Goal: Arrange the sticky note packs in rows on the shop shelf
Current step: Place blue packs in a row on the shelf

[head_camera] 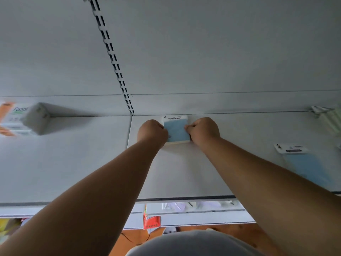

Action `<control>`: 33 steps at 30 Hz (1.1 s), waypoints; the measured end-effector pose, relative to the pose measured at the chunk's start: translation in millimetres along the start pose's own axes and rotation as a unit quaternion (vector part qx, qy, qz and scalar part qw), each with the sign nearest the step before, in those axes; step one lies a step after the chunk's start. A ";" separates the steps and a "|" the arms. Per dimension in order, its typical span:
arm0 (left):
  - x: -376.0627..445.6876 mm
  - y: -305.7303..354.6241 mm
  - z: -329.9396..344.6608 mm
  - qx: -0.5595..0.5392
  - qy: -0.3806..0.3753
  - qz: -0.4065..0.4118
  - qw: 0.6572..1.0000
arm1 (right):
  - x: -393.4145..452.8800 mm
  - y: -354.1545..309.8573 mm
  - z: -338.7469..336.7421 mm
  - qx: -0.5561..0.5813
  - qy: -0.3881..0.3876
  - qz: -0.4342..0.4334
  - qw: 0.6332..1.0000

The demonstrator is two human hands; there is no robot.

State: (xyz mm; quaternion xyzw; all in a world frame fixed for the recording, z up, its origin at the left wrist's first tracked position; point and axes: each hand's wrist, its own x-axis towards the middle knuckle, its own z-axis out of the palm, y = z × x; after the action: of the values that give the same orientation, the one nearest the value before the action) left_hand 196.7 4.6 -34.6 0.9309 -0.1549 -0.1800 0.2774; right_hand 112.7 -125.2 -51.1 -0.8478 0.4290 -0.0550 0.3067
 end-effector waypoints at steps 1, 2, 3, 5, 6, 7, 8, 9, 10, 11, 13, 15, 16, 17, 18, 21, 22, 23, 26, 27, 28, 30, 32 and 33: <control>3.2 -1.0 -1.9 0.000 -0.002 0.003 1.000 | 2.5 -2.1 1.8 -0.003 0.000 0.009 1.000; 5.9 -1.4 -3.6 0.002 -0.006 0.005 1.000 | 4.4 -4.6 2.6 -0.007 0.002 0.017 1.000; 8.3 -1.6 -4.9 0.006 -0.014 0.009 1.000 | 6.1 -6.8 3.3 -0.012 0.004 0.023 1.000; 12.3 -1.4 -6.8 0.009 -0.031 0.016 0.999 | 7.3 -9.9 3.1 -0.019 0.009 0.029 0.999; 13.1 -0.9 -7.9 0.007 -0.037 0.015 0.999 | 6.0 -10.6 1.8 -0.016 0.011 0.030 0.999; 12.6 -1.6 -8.8 0.004 -0.039 0.018 0.999 | 3.3 -10.4 0.8 -0.010 0.014 0.029 0.999; 11.0 -4.2 -8.0 -0.001 -0.034 0.024 0.999 | -1.7 -9.8 -0.4 -0.006 0.021 0.024 0.999; 7.7 -8.8 -6.7 -0.006 -0.024 0.032 0.999 | -7.3 -8.0 -0.5 -0.002 0.029 0.014 0.999; 2.7 -14.2 -5.5 -0.011 -0.014 0.043 0.999 | -13.5 -5.3 -0.1 0.006 0.035 -0.001 0.999; -4.1 -20.0 -4.9 -0.014 -0.011 0.061 0.998 | -20.4 -2.7 0.2 0.016 0.031 -0.014 0.999; -13.2 -28.2 -2.9 -0.009 -0.014 0.113 0.993 | -32.2 1.3 -0.9 0.016 -0.003 -0.051 0.999; -11.9 -29.9 0.6 0.015 -0.018 0.141 0.990 | -35.2 6.0 -0.8 -0.007 -0.028 -0.093 0.995; -9.6 -29.3 2.6 0.026 -0.016 0.149 0.988 | -34.9 7.8 -1.0 -0.018 -0.027 -0.107 0.994; -7.9 -28.2 3.7 0.035 -0.013 0.156 0.987 | -34.1 9.2 -0.7 -0.023 -0.020 -0.115 0.993; -6.7 -27.3 4.7 0.040 -0.009 0.160 0.986 | -34.0 10.2 -0.7 -0.024 -0.012 -0.122 0.992; -5.8 -27.6 6.9 0.050 -0.005 0.173 0.984 | -33.0 14.2 -0.2 -0.016 0.004 -0.133 0.991; -5.7 -27.6 7.1 0.055 -0.005 0.180 0.982 | -32.1 15.5 -0.5 -0.015 0.004 -0.136 0.991; -5.5 -27.7 6.9 0.059 -0.005 0.184 0.981 | -30.8 16.5 -1.1 -0.013 0.003 -0.137 0.990; -3.3 -28.1 6.2 0.058 -0.008 0.190 0.980 | -27.6 17.9 -3.5 -0.007 -0.004 -0.139 0.990; -2.7 -28.2 5.4 0.058 -0.013 0.189 0.980 | -26.9 18.1 -4.1 -0.005 -0.006 -0.140 0.990; -2.2 -28.0 4.4 0.056 -0.019 0.188 0.980 | -26.8 17.9 -4.7 -0.006 -0.008 -0.141 0.990; -4.7 -27.4 1.0 0.049 -0.030 0.183 0.981 | -28.4 17.1 -6.4 -0.010 -0.009 -0.140 0.990; -13.0 -28.0 -2.8 0.037 -0.024 0.174 0.984 | -32.4 17.3 -9.2 -0.014 -0.008 -0.138 0.990; -19.1 -29.1 -3.8 0.027 -0.007 0.171 0.985 | -35.2 18.9 -11.2 -0.016 -0.003 -0.140 0.990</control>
State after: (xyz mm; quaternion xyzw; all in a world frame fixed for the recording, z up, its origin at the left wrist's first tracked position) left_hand 186.8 37.0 -43.5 0.8965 -0.3189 -0.1325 0.2774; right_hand 73.5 -112.0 -46.9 -0.9042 0.3065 -0.0882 0.2840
